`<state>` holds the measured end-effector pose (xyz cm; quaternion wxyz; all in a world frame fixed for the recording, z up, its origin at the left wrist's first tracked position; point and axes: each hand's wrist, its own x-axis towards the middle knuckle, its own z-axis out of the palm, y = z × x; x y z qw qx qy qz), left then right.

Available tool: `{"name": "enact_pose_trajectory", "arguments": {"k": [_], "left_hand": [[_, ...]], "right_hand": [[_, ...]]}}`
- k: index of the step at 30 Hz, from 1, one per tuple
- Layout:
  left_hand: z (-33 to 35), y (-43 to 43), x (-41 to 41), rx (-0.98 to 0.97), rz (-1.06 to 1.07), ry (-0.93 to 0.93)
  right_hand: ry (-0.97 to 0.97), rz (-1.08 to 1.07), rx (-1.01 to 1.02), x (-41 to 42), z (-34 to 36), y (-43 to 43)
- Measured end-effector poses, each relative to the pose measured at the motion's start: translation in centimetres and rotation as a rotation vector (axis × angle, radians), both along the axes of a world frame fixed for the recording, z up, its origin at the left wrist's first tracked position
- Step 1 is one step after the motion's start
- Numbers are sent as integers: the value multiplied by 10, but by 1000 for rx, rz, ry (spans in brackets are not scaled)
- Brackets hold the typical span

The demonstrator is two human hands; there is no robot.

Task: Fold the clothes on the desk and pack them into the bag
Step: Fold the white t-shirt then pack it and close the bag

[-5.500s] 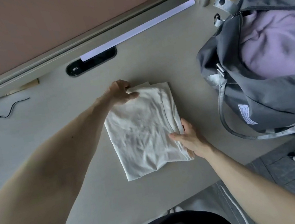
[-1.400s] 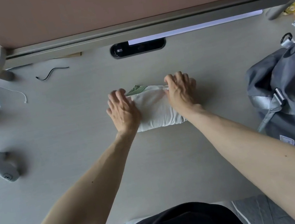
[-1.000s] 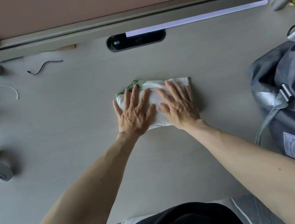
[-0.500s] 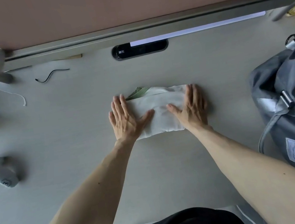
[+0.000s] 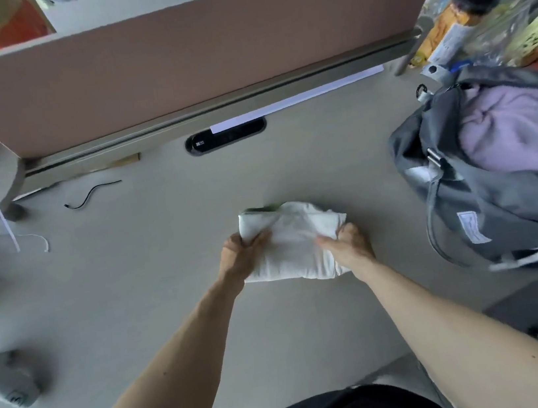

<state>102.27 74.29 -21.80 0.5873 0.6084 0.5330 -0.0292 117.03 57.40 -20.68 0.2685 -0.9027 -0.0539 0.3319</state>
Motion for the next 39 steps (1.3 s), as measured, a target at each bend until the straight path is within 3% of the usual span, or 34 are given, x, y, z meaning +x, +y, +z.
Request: {"name": "enact_pose_trajectory", "arguments": {"k": [4,11,16,24,33,39], "left_hand": [[31,-6,14,122,-86,-123],[93,-28,52,258,-55,-413],[145,-65,96,412,-101,-563],[211,-183,192,609,-280,-692],[245,-292,277,704,-495,-742],[252,-309,321,750,-579,-718]], "right_hand": [[-231,50,77,0,38,-10],[-278,14,231,41,103,-38],[-417,65,360,77,150,-83],[-569,-19,487,140,220,-225],[-696,-127,388,196,246,-351],[-581,-181,437,221,237,-372]]}}
